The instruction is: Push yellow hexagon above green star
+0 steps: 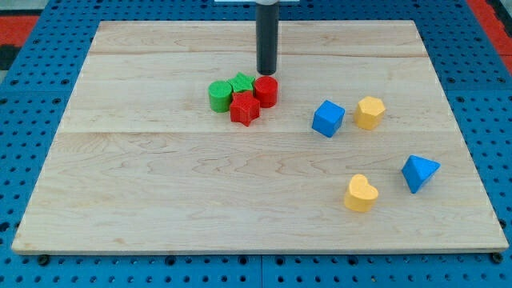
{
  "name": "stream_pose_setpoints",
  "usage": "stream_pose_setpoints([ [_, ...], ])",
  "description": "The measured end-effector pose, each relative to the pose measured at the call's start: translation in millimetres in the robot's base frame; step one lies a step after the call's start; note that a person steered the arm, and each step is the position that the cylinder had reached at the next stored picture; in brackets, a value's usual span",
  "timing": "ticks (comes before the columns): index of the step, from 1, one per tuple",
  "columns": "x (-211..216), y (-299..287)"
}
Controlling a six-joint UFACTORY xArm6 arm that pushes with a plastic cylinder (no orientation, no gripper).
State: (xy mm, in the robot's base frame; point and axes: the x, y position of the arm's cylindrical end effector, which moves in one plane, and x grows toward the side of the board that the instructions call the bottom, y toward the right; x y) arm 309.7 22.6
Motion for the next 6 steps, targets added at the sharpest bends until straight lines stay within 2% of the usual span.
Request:
stream_pose_setpoints([
  [1, -4.2, 51.5],
  [2, -4.1, 160.7],
  [3, -4.1, 185.0],
  [5, -4.1, 191.8],
  [6, 10.9, 217.1],
])
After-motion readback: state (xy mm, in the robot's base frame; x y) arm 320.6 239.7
